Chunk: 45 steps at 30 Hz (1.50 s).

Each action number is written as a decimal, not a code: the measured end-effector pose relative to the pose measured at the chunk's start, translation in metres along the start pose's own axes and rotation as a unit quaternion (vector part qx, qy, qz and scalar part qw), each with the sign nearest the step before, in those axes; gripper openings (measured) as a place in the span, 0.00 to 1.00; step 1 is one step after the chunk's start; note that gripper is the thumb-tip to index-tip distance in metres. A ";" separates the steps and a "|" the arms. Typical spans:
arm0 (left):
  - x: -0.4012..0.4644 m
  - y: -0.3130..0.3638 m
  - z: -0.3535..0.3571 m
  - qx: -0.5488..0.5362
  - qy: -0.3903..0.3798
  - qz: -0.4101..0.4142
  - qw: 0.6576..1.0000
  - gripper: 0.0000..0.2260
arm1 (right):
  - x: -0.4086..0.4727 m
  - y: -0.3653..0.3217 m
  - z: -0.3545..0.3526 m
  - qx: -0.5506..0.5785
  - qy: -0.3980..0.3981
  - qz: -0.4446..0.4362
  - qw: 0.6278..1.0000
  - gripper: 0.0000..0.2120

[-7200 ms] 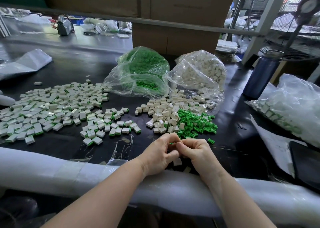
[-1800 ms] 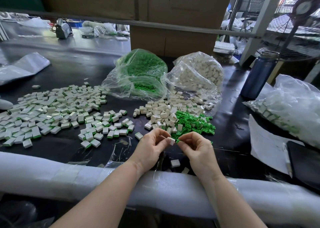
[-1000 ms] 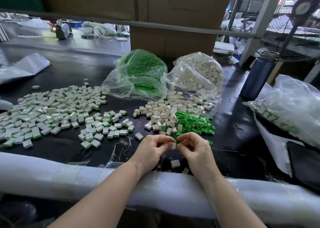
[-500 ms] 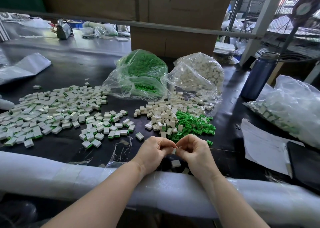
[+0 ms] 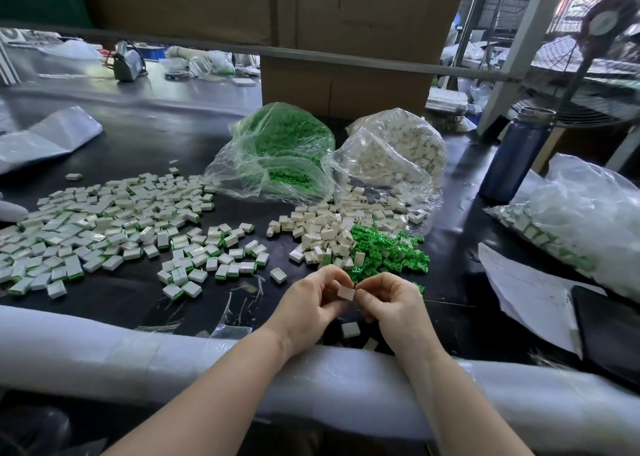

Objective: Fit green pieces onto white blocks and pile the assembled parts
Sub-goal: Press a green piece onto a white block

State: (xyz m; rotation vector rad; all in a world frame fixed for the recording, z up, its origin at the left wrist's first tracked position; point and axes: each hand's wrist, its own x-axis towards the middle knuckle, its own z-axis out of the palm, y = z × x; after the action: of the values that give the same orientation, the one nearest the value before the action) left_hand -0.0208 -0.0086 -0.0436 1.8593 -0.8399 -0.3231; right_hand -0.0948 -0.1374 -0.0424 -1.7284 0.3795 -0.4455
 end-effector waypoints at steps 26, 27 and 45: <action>0.002 0.000 -0.004 -0.004 0.009 -0.030 0.999 0.05 | 0.000 -0.002 0.002 -0.074 -0.020 -0.011 0.997 0.08; 0.002 0.000 -0.003 0.002 0.013 -0.027 1.000 0.05 | 0.000 -0.001 0.003 -0.067 -0.012 -0.017 0.998 0.08; 0.003 -0.001 -0.001 0.007 0.014 -0.023 1.000 0.06 | -0.003 -0.002 0.002 -0.017 0.009 -0.009 1.000 0.10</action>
State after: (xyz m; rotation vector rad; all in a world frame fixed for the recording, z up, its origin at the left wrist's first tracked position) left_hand -0.0181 -0.0097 -0.0442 1.8941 -0.7832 -0.3204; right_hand -0.0966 -0.1342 -0.0408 -1.7628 0.3858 -0.4709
